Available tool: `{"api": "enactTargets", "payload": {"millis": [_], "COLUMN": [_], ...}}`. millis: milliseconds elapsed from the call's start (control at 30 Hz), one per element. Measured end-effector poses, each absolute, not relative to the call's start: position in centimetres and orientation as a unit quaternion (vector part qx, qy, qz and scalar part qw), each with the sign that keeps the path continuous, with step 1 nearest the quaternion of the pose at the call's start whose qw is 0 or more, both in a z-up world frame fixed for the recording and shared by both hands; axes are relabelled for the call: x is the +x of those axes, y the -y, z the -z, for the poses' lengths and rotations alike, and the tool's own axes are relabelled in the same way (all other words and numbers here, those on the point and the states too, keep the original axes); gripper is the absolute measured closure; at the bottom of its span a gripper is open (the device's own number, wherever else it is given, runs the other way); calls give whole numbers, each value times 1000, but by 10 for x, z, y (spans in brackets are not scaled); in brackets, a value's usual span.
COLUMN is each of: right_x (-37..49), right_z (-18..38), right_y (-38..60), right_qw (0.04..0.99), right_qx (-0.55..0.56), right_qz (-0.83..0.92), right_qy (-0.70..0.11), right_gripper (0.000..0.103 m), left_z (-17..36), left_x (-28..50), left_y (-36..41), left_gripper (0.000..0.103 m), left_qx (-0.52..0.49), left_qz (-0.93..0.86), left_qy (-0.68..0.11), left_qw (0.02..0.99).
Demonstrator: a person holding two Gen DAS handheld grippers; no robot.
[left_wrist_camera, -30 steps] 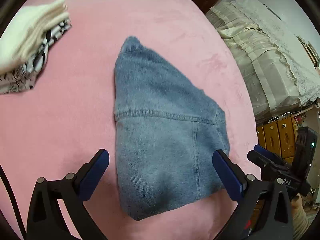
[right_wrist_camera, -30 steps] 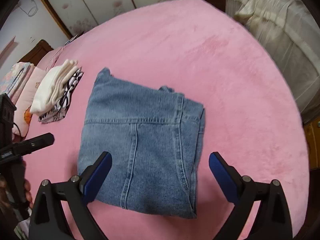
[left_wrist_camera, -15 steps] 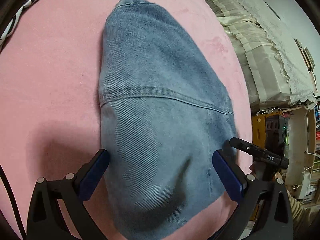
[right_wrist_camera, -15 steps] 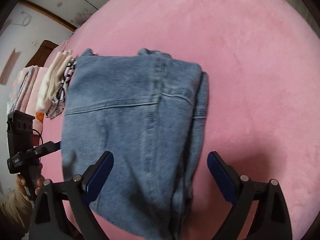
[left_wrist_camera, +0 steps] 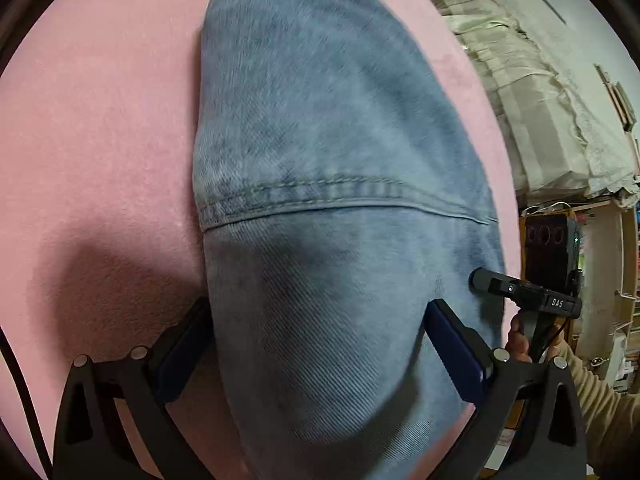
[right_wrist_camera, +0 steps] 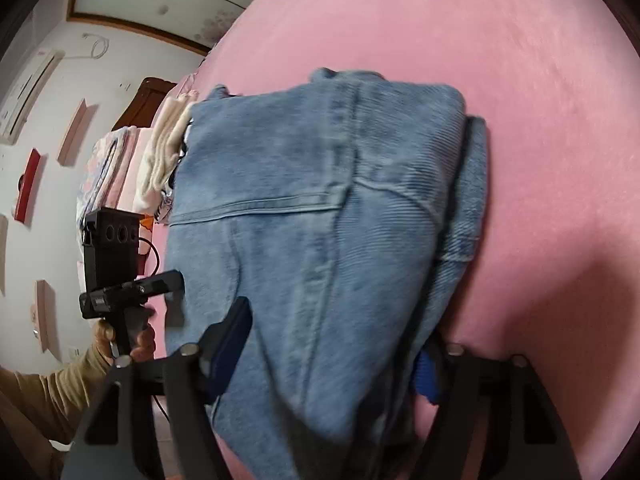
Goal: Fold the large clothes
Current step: 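Press the folded jacket bundle flat with both tools open, then grasp the folded denim bundle edge with both tools and lift it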
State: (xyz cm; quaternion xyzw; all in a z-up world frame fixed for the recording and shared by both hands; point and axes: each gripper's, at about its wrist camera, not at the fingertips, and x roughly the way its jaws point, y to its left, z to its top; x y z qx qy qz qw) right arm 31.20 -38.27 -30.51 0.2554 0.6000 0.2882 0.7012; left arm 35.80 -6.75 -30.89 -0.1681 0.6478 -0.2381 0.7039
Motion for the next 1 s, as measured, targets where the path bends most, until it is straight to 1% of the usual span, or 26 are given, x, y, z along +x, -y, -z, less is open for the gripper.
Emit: {"api": "enactTargets", "payload": {"millis": [133,233,400,500,533,567,600,633,667,700,767,833,867,1000], "right_x": [316,316,317,316,315,313,312,310,309,307,303,298,295,282], "right_z": [308,306,300,298,296,294,291,290,286,281,269,256,248,217], "right_y": [367,358,344,342,342,350,352,356,356,356,352,348,344,329], "right_qw": [706,713,723,728,731,733,734,735,737,740,751,761,767,780], "right_qx": [227,215,190,190,193,197,205,209,214,214,201,184,174,152], "right_qz": [-266,-252,-224,-211,-205,-202,-197,-195,-193,-192,-190,-187,-185,-185], "right_qy": [-616,-618,-625,-624,-621,-619,-616,-614,-611,-607,-600,-593,-589,-578], "right_gripper": [35,30,30,38,44,52,57,66,73,75,80,82,83,84], "left_z": [316,311,302,299,297,294,293,291,287,283,274,264,256,230], "left_x": [361,359,355,354,354,354,354,354,353,352,351,345,343,330], "left_y": [75,86,103,104,104,102,101,100,100,101,104,108,107,93], "left_gripper": [0,0,1,9,14,19,22,29,35,37,48,54,57,58], "left_qx": [-152,-125,-71,-71,-72,-73,-73,-74,-75,-75,-73,-74,-78,-80], "left_qz": [218,195,167,157,155,154,154,155,157,156,153,149,147,146], "left_qy": [-658,-660,-654,-654,-653,-653,-653,-653,-652,-650,-646,-642,-638,-635], "left_qw": [704,715,734,737,737,738,738,738,738,740,744,749,751,755]}}
